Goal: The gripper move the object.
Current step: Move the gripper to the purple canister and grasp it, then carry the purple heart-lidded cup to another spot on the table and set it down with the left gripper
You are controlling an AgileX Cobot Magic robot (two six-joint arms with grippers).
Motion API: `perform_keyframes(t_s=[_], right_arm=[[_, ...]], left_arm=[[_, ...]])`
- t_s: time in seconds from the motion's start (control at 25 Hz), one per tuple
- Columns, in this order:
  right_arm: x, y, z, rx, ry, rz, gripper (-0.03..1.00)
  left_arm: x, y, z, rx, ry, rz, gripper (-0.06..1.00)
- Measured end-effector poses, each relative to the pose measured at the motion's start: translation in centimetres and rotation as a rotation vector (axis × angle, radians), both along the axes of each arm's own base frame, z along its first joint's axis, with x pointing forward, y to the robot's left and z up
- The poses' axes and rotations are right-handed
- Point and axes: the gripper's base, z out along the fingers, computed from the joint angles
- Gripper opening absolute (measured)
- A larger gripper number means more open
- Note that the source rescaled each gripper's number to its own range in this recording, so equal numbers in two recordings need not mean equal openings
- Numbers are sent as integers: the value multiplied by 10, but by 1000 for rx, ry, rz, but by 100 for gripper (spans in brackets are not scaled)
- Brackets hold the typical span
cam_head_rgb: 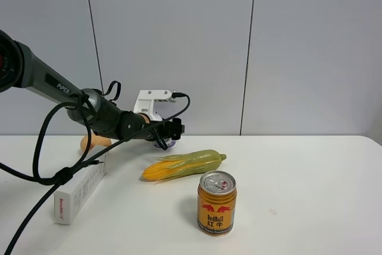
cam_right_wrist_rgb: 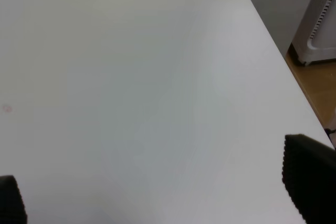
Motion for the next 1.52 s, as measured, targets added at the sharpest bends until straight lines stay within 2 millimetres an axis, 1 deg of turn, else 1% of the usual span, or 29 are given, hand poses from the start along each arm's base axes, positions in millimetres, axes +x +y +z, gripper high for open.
perform_keyframes(t_s=[0.04, 0.08, 0.44, 0.72, 0.84, 0.96, 1.08, 1.2, 1.32, 1.52], right_arm=[[0, 0, 0, 0, 0, 0, 100], [0, 0, 0, 0, 0, 0, 100], [0, 0, 0, 0, 0, 0, 100], [0, 0, 0, 0, 0, 0, 100], [0, 0, 0, 0, 0, 0, 100], [0, 0, 0, 0, 0, 0, 100], [0, 0, 0, 0, 0, 0, 100], [0, 0, 0, 0, 0, 0, 100], [0, 0, 0, 0, 0, 0, 100], [0, 0, 0, 0, 0, 0, 100]], left_arm=[[0, 0, 0, 0, 1, 0, 0], [0, 0, 0, 1, 2, 0, 2], [0, 0, -1, 1, 14, 1, 2], [-4, 0, 16, 34, 112, -6, 2], [-5, -4, 32, 31, 104, -14, 2], [-9, -11, 62, 15, 61, -31, 2], [-16, -24, 89, -1, 21, -59, 2], [-26, -40, 111, -12, 2, -94, 2], [-37, -56, 127, -22, -18, -132, 2], [-60, -88, 146, -37, -45, -206, 2]])
